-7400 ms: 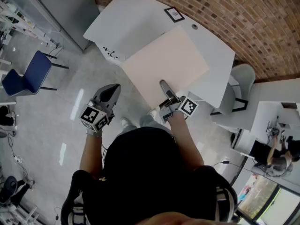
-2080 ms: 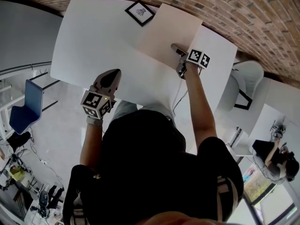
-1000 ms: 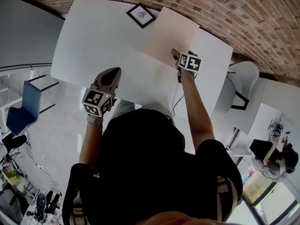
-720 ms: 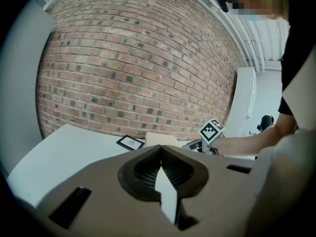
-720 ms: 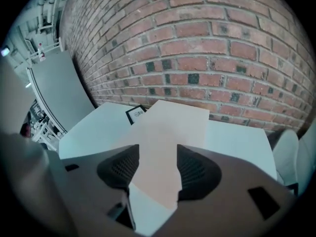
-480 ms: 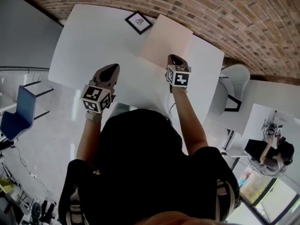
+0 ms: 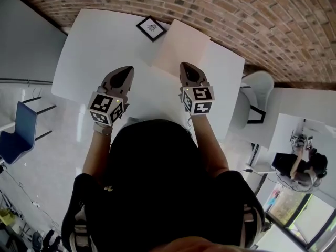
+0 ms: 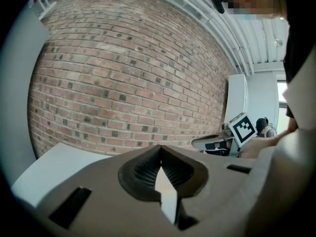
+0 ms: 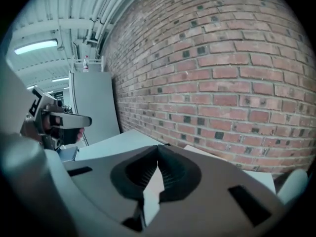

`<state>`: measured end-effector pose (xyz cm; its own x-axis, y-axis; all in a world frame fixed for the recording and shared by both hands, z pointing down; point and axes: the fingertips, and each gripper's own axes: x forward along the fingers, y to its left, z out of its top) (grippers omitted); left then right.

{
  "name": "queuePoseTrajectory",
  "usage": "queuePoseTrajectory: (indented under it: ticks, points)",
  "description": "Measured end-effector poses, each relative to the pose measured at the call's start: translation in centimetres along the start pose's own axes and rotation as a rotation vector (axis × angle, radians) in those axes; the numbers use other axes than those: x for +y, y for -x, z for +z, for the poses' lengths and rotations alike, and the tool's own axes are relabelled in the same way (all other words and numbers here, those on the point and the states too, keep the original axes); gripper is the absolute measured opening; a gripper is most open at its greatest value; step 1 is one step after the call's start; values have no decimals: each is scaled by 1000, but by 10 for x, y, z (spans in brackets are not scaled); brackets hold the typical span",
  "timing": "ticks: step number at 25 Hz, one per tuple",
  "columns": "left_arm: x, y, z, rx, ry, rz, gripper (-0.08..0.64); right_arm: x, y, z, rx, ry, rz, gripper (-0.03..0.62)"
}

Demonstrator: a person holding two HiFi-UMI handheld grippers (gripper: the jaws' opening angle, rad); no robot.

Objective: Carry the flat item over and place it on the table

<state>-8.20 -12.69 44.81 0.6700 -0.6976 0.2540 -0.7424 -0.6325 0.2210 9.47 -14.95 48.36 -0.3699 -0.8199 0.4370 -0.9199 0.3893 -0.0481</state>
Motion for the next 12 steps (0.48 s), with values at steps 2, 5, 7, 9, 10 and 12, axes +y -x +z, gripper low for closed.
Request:
queuePoseTrajectory:
  ticks: [2,5,7,9,10,12]
  points:
    - [-3,-1,9,-15,-17,-16,3,8,9,13,-46,0,19,11]
    - [-7,-1,19,-42,-44,-40,3,20,22,28,-100,0,49,11]
    - [-10,-1,30,-74,-61,-58,3,27,29,37,-129,-2,73,11]
    - [-13,-1,38,-99,-65,-68,3,32,37,43,-155,-4,93,11]
    - [-14,-1,42,-107,-63,-69,3,34,40,46,-166,-4,102,11]
    - [-17,-1,48,-116,-65,-78,3,37,47,52,-185,-3,113,11]
